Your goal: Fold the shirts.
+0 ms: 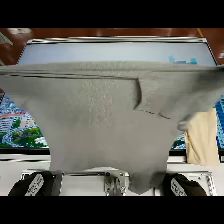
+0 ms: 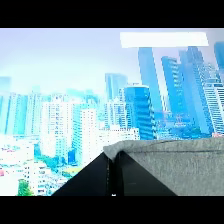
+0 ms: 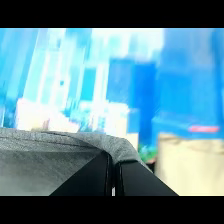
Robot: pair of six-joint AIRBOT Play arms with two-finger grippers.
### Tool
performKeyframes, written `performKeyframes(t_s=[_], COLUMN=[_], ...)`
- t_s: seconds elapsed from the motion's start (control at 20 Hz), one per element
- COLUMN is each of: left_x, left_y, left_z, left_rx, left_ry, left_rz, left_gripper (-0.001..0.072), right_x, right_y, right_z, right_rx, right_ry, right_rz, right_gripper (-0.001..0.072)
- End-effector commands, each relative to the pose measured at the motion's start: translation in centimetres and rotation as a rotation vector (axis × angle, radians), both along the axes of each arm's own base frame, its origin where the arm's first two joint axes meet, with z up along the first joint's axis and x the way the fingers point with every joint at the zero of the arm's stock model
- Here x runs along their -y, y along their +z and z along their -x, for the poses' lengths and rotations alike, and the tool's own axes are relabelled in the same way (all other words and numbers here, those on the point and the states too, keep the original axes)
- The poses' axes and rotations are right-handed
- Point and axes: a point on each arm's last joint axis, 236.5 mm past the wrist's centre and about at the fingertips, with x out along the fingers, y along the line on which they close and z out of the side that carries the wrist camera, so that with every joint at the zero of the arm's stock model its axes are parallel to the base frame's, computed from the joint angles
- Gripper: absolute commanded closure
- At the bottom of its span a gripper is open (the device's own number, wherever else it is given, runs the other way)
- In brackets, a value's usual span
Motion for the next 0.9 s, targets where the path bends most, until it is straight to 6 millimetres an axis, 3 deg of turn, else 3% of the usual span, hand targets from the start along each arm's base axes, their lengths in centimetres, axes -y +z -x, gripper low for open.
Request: performKeyframes(t_s=[0.0, 0.15, 0.25, 0.35, 0.45, 0.65, 0.75, 0.85], left_x=[-2.3, -2.1, -1.2, -1.0, -1.1, -0.8, -0.5, -0.5], left_y=[-8.8, -16.0, -19.2, -21.7, -24.1, -29.9, -32.3, -33.6], left_z=[-5.9, -12.2, -16.7, -20.4, -22.9, -24.8, -24.7, -24.7], left_rx=[-0.150, -0.237, -0.211, -0.162, -0.131, -0.176, -0.221, -0.243], left_ry=[0.034, 0.029, 0.047, 0.093, 0.133, 0.164, 0.164, 0.166], left_rz=[0.097, 0.171, 0.247, 0.278, 0.272, 0.267, 0.272, 0.273], left_gripper=[0.0671, 0.0671, 0.0671, 0.0671, 0.0671, 0.0671, 0.0671, 0.0671], right_x=[-1.5, -2.4, -3.8, -5.4, -6.5, -7.1, -7.4, -7.7], right_y=[-11.8, -19.6, -23.5, -25.9, -26.7, -27.0, -28.3, -29.9], right_z=[-8.7, -17.0, -20.5, -23.6, -26.4, -30.1, -30.1, -29.4], right_rx=[-0.161, -0.133, -0.104, -0.037, 0.070, 0.245, 0.226, 0.167], right_ry=[0.017, -0.029, -0.041, -0.048, -0.062, -0.099, -0.098, -0.081], right_rz=[-0.178, -0.286, -0.316, -0.310, -0.295, -0.271, -0.270, -0.263], right_gripper=[0.0654, 0.0654, 0.0654, 0.0653, 0.0653, 0.0653, 0.0653, 0.0653])
